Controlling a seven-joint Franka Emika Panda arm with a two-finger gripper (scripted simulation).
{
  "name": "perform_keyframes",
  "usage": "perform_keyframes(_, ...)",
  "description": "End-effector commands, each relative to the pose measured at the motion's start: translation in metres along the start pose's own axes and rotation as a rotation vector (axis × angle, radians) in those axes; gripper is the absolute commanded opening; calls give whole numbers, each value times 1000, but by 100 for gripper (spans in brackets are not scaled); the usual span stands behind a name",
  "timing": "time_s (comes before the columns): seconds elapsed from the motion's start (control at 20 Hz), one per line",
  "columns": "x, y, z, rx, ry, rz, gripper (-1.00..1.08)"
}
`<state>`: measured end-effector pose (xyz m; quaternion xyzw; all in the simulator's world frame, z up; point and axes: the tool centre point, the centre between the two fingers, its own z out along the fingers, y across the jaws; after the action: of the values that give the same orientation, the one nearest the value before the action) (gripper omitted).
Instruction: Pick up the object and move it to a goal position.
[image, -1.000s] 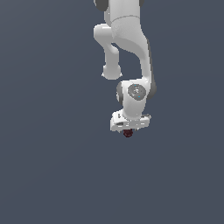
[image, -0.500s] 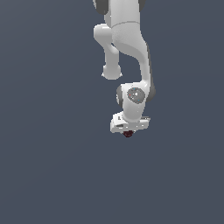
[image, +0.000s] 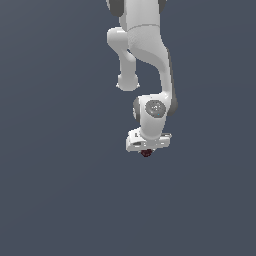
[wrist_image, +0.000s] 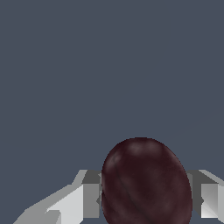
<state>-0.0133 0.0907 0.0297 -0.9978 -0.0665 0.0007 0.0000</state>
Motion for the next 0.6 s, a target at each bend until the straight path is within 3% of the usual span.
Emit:
perform_keyframes(0.0, 1, 2, -5, 0, 1, 0, -100)
perform_keyframes(0.55, 13, 26, -73, 0, 1, 0, -100)
